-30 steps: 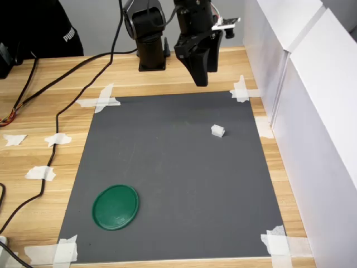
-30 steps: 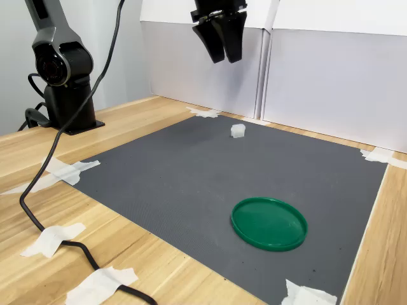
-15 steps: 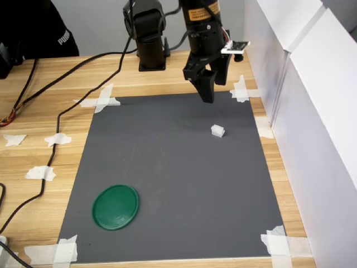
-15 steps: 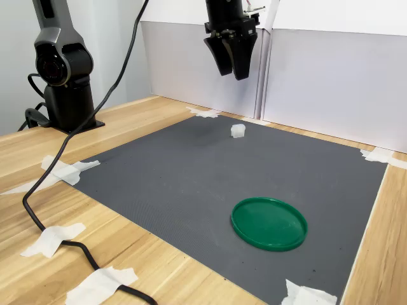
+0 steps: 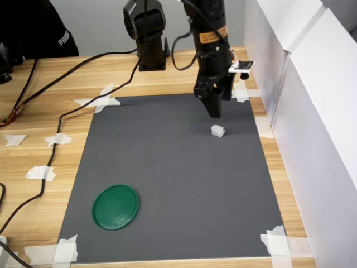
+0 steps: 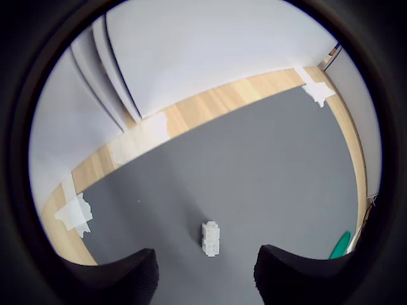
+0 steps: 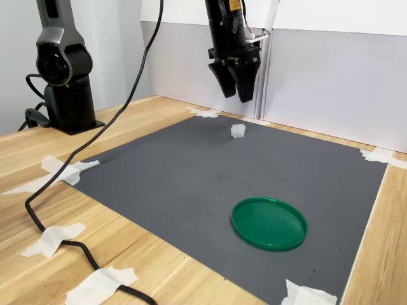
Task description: Grasp a white terminal and put it on the green lid.
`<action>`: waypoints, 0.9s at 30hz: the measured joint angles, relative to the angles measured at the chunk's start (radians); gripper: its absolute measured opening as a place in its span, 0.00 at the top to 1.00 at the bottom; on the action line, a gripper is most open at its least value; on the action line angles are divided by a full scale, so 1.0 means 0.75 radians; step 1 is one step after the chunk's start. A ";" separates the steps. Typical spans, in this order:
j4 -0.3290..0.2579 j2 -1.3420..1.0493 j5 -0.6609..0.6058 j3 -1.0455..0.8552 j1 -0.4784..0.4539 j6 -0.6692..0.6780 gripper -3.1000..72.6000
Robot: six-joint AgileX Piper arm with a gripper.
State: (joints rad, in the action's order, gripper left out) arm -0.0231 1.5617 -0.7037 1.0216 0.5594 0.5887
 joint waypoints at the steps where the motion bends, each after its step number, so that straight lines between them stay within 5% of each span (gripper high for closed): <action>1: 0.006 0.017 0.009 -0.003 0.000 0.000 0.12; 27: 0.062 0.223 0.139 -0.004 0.000 -0.055 0.13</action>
State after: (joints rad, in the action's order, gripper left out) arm 0.0235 1.7286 -0.5997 1.0185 0.5594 0.5475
